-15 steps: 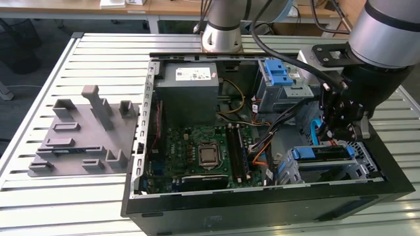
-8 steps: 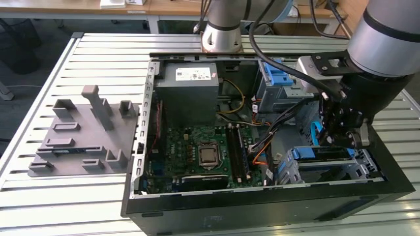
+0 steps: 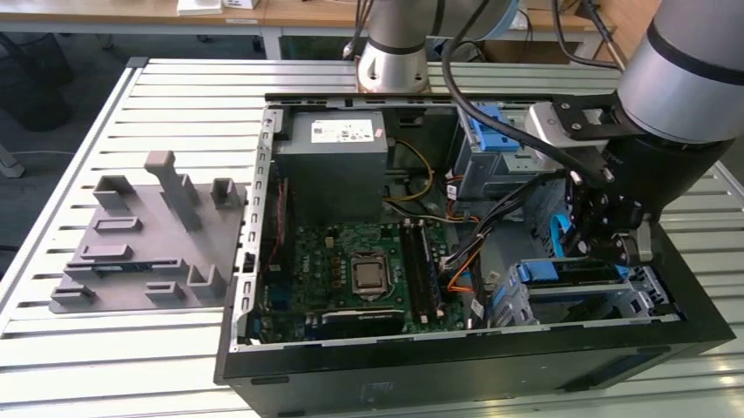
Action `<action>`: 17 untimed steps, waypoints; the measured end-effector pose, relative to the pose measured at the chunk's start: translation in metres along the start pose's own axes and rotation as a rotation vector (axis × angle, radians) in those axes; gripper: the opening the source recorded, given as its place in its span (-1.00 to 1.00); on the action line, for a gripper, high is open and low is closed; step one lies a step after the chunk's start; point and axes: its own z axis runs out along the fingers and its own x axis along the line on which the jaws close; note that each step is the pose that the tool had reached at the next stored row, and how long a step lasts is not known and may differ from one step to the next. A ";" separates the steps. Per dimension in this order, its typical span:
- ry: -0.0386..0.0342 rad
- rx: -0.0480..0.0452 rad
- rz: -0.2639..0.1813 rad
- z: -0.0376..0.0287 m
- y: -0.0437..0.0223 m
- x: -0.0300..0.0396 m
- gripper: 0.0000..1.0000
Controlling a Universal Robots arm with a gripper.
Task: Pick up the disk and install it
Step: 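Insert the second disk wire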
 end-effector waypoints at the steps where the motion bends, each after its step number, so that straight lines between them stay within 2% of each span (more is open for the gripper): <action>1: -0.0001 0.0000 0.000 0.0001 0.0000 0.0010 -0.68; 5: -0.0004 0.0000 0.000 0.0007 -0.0001 0.0048 -0.68; 17: -0.0004 0.0000 0.000 0.0025 -0.0010 0.0080 -0.68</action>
